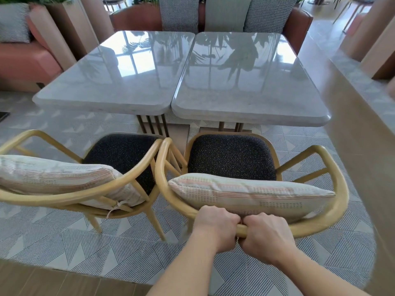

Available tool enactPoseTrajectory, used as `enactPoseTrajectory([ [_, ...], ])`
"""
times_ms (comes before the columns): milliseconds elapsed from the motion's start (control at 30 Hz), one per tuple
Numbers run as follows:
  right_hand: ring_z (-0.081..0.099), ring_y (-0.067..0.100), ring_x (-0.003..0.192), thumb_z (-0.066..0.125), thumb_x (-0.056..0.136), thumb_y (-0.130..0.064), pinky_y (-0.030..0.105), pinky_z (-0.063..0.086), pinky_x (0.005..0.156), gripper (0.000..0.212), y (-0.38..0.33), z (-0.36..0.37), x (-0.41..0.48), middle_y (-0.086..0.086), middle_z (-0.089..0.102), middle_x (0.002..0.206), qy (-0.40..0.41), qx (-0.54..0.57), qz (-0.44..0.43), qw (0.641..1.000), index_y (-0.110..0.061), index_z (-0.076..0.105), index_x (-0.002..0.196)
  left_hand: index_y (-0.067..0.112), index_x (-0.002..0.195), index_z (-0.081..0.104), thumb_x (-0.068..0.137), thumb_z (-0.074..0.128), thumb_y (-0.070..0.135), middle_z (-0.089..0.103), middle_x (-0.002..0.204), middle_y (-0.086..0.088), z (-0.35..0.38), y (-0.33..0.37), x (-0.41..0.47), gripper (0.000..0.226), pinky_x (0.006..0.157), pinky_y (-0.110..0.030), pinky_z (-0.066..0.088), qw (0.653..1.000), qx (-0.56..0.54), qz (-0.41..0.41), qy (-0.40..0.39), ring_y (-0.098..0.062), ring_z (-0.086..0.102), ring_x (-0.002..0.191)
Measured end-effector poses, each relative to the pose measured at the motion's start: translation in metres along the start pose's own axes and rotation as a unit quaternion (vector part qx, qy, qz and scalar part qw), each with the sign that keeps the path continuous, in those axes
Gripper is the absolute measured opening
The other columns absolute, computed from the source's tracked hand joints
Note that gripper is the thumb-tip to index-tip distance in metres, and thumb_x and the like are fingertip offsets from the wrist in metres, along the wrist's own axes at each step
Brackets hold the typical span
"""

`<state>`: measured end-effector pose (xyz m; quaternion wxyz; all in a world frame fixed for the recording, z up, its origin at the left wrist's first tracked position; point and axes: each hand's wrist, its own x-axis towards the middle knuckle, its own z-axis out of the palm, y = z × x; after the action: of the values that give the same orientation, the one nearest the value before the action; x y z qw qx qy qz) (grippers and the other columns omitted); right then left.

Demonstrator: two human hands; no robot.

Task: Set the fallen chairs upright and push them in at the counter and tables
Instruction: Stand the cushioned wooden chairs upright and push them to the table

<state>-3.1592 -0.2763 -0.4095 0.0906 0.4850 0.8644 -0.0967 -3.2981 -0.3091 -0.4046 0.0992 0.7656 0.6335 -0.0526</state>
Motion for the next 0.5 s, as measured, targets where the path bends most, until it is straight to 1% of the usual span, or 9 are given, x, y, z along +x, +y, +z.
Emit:
enactPoseTrajectory([
  [67,0.064,0.021,0.070,0.044,0.067,-0.048,0.032,0.038,0.058,0.022,0.003,-0.003,0.007,-0.003,0.066,0.075,0.006,-0.001,-0.001,1.000,-0.027,0.050,0.069,0.027,0.087,0.055,0.079,0.051,0.032,0.069,0.092,-0.001,-0.003,-0.004,0.007,0.010,0.063,-0.036,0.035,1.000,-0.005,-0.002,0.005,-0.029,0.065,0.084],
  [233,0.064,0.021,0.071,0.043,0.068,-0.051,0.031,0.034,0.057,0.025,0.006,-0.008,0.022,-0.004,0.067,0.075,0.021,-0.010,-0.003,1.000,-0.027,0.050,0.069,0.028,0.086,0.047,0.082,0.050,0.033,0.068,0.092,-0.001,-0.007,-0.012,0.022,0.007,0.062,-0.036,0.035,1.000,-0.003,-0.002,0.009,-0.029,0.064,0.083],
  [367,0.064,0.023,0.071,0.043,0.070,-0.050,0.032,0.034,0.057,0.026,0.008,-0.011,0.031,-0.002,0.067,0.075,0.031,-0.015,-0.009,0.999,-0.026,0.052,0.071,0.029,0.083,0.039,0.081,0.051,0.034,0.068,0.091,-0.001,-0.009,-0.016,0.031,0.012,0.061,-0.036,0.034,1.000,-0.008,-0.003,0.008,-0.029,0.064,0.082],
  [500,0.064,0.024,0.070,0.044,0.071,-0.049,0.032,0.033,0.056,0.025,0.008,-0.010,0.031,-0.002,0.067,0.075,0.031,-0.008,-0.018,0.999,-0.026,0.053,0.073,0.029,0.082,0.039,0.080,0.051,0.036,0.068,0.089,0.000,-0.008,-0.017,0.032,0.014,0.062,-0.036,0.036,1.000,-0.008,-0.005,0.010,-0.029,0.064,0.080],
])
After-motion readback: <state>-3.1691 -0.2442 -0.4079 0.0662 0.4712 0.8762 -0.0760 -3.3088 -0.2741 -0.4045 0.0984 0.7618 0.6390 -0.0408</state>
